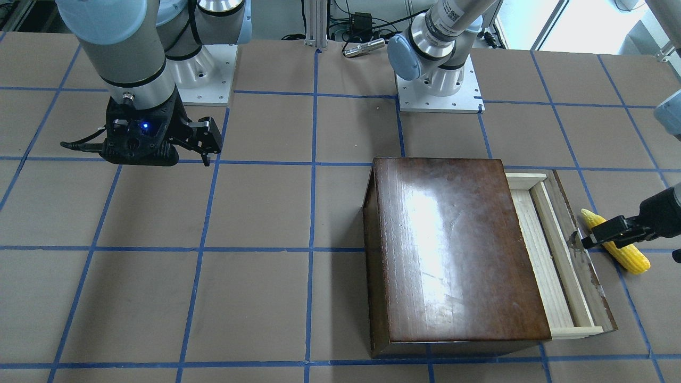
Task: Open drawer and put corn inside
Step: 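Release the handle and move the left gripper above the yellow corn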
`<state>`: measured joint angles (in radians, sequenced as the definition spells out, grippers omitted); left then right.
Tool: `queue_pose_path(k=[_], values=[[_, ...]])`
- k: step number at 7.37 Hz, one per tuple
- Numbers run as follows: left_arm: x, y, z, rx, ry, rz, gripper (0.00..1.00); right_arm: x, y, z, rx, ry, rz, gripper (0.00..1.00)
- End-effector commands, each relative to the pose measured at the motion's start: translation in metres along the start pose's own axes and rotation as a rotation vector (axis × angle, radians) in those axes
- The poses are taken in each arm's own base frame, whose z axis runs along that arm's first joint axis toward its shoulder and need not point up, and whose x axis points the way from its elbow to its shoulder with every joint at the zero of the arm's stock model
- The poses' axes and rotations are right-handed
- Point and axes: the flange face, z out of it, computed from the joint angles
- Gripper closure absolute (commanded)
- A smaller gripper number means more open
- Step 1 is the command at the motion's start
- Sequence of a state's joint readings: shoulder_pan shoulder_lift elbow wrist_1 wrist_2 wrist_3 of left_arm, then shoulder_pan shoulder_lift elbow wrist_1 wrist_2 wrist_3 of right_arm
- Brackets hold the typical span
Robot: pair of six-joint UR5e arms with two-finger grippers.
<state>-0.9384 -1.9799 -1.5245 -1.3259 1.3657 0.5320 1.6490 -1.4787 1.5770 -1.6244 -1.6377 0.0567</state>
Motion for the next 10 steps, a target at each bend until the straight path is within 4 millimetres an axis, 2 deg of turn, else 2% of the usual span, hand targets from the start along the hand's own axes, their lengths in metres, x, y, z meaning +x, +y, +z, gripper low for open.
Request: queue_pose_path(k=[1,2,3,5,8,10], values=[[-0.001,-0.002,-0.029,-0.009,-0.056,0.003,0.00,0.000,0.000,0.000,0.000,0.001,0.000,0.00],[-0.019,-0.002,-0.036,-0.039,-0.140,-0.002,0.00,0.000,0.000,0.000,0.002,0.001,0.000,0.00],[-0.042,-0.003,-0.034,-0.054,-0.183,-0.009,0.00,0.000,0.000,0.000,0.000,0.001,0.000,0.00],[-0.067,-0.009,-0.012,-0.086,-0.303,0.029,0.00,0.000,0.000,0.000,0.000,0.001,0.000,0.00],[-0.088,-0.015,0.034,-0.112,-0.317,0.121,0.00,0.000,0.000,0.000,0.000,0.001,0.000,0.00],[-0.129,-0.004,0.057,-0.108,-0.310,0.120,0.00,0.000,0.000,0.000,0.002,0.001,0.000,0.00]])
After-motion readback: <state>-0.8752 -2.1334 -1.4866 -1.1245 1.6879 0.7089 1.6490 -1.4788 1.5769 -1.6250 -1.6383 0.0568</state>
